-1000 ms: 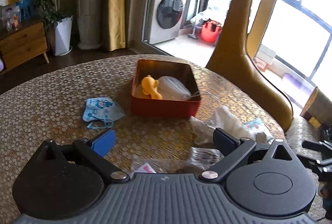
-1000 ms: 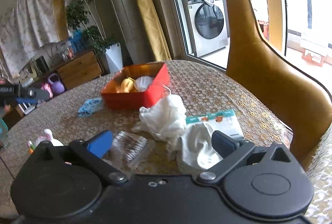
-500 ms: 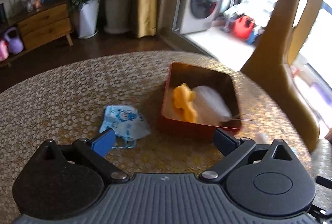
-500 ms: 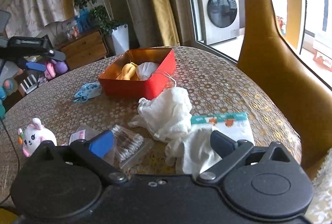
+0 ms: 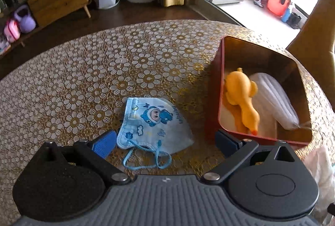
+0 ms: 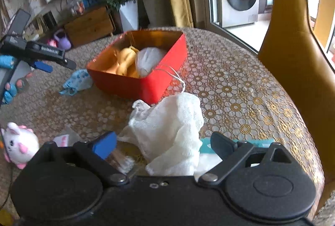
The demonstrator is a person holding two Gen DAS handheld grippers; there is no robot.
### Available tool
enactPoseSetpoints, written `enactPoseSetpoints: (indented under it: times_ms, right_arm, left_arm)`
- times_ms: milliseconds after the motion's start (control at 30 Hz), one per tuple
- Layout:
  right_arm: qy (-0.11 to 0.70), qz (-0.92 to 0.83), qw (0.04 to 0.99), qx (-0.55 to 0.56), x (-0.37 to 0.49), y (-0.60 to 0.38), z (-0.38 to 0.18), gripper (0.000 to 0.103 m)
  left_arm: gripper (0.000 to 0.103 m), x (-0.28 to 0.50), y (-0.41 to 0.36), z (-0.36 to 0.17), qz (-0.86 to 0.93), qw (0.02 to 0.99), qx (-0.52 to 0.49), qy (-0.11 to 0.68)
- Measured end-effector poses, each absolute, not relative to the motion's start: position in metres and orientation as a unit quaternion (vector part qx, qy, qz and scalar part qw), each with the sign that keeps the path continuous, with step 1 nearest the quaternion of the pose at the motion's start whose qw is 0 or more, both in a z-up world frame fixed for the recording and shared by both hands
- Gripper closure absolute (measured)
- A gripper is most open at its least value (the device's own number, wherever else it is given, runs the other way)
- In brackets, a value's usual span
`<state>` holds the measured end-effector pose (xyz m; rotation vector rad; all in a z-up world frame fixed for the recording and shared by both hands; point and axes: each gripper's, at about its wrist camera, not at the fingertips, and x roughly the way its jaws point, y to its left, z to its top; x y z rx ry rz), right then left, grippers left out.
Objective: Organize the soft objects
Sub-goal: 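Move the left gripper to the blue face mask while the right gripper approaches the white cloth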
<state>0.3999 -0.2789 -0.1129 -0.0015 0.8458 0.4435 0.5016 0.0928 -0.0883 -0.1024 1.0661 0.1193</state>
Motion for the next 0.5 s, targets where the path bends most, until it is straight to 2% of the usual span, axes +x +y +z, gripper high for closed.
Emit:
enactPoseSetpoints:
  times_ms: [500]
  right_arm:
    - [0.441, 0.227, 0.867, -0.046, 0.439, -0.241, -0.145, 0.007]
  left_arm:
    - [0.003, 0.538, 0.100, -0.150, 0.066, 0.832, -0.034, 0.549]
